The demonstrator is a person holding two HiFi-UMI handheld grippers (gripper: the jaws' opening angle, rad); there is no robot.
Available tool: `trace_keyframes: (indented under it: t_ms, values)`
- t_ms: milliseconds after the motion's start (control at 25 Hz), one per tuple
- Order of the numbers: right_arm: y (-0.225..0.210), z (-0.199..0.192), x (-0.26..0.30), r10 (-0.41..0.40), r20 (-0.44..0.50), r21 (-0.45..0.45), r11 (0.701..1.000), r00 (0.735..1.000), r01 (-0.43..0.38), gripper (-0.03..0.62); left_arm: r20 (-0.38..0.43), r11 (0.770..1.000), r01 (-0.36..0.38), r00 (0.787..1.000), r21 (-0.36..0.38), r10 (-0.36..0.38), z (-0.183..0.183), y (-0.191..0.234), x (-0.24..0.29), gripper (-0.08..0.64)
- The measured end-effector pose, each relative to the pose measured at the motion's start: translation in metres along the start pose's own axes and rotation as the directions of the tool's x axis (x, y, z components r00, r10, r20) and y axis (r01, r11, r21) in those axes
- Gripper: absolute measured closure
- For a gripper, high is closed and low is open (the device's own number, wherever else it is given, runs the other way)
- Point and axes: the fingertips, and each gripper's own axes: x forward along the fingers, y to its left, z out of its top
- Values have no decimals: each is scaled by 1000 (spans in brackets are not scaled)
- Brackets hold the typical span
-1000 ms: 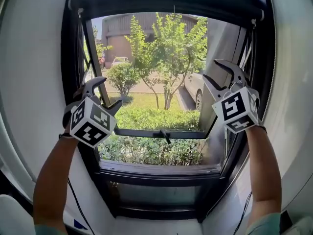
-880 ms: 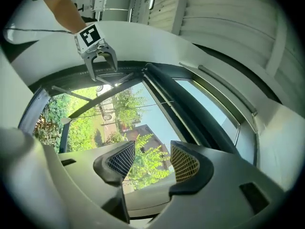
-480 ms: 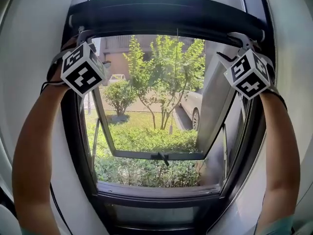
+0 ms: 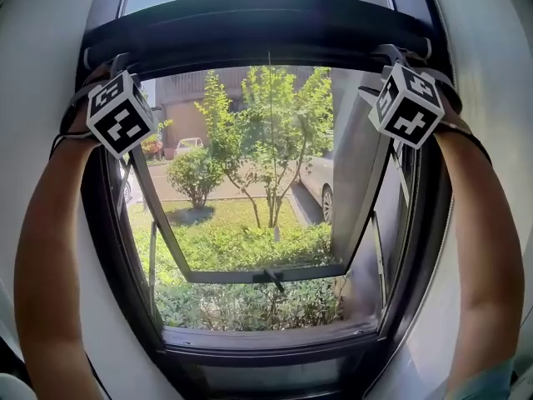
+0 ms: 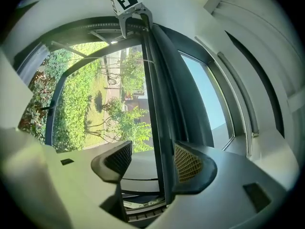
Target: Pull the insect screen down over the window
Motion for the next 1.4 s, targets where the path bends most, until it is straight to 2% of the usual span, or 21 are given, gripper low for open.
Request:
trace_keyframes:
  t_ms: [120, 440, 720, 880, 1160, 1400]
  values:
    - [3, -4, 5, -1, -8, -15, 1000, 1000, 0, 337, -19, 999, 9, 1000, 54, -8, 2, -7, 8, 104]
    - [6, -7, 13, 17, -43, -89, 996, 999, -21, 337, -51, 991, -1, 999, 135, 8, -6, -8, 22, 95]
    - [5, -11, 16, 32, -76, -154, 987, 997, -44, 337, -79, 968, -15, 996, 250, 36, -23, -6, 24, 95]
    - [7, -11, 14, 38, -81, -144, 988, 996, -50, 337, -81, 970, -3, 996, 242, 23, -22, -10, 24, 91]
    - [16, -14, 8, 94, -109, -144, 984, 990, -110, 337, -81, 971, 48, 996, 233, -30, -23, -21, 15, 91]
    - [41, -17, -3, 164, -126, -143, 973, 978, -181, 337, -93, 960, 132, 989, 246, -112, -29, -46, 5, 91]
